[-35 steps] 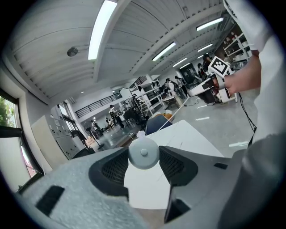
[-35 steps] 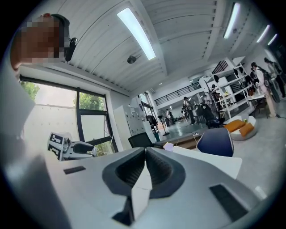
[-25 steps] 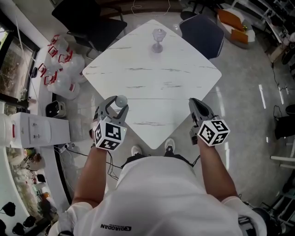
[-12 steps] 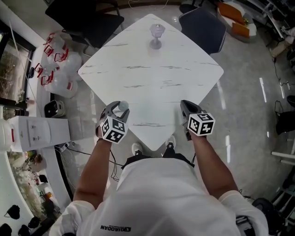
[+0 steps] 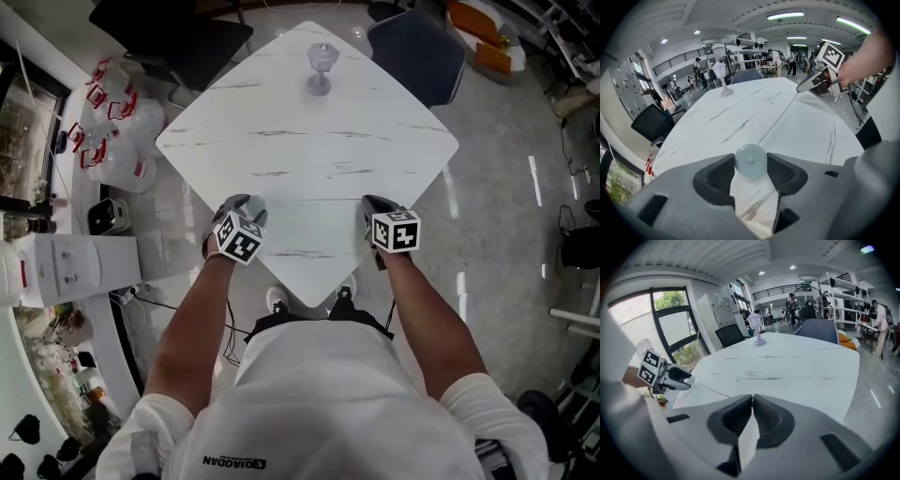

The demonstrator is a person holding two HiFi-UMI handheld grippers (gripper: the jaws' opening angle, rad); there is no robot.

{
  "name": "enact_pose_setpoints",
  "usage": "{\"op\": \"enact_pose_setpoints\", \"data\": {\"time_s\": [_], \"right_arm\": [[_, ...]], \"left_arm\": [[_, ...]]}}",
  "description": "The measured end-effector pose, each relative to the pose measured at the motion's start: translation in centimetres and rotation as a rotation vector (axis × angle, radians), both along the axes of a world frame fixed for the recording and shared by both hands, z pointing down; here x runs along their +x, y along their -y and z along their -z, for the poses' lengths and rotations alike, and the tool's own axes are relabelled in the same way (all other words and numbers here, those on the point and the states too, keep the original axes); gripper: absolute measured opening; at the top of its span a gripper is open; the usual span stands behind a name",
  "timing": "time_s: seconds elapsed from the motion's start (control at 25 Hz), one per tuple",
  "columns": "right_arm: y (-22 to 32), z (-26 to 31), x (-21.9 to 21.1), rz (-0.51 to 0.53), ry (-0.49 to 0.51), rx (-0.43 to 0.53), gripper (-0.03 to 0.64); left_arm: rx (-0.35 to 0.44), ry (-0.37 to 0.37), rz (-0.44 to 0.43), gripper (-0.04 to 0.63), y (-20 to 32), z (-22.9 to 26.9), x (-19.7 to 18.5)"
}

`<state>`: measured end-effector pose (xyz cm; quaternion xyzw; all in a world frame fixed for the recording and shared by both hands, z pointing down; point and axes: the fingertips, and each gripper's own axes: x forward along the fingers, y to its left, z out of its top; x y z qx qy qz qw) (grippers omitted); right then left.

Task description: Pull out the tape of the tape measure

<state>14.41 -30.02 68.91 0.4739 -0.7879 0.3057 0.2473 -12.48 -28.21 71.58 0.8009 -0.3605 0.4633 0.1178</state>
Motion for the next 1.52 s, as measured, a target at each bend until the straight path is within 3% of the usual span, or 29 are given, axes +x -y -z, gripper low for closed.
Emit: {"op": "enact_pose_setpoints", "data": {"time_s": [0.56, 0.8, 0.92, 1.52], "right_arm": [[0.5, -2.6, 0.1, 0.029, -0.059, -0.046, 0.023], [0.8, -2.9, 0.1, 0.043, -0.068, -0.06, 0.056], [0.8, -2.8, 0.2, 0.052, -0.077, -0.056, 0.107], [0.0, 1.4, 0.0, 0.059, -0.06, 0.027, 0.123]], "left_arm": [[-0.054, 0.002, -0.009, 0.224, 0.4, -1.4, 0.2], [-0.059, 0.001, -0.009, 0.225, 0.4, -1.4, 0.2], [-0.055, 0.005, -0.01, 0.225, 0.4, -1.3, 0.3], [0.022, -0.056, 0.049, 0.233, -0.2, 2.8, -0.1]]}}
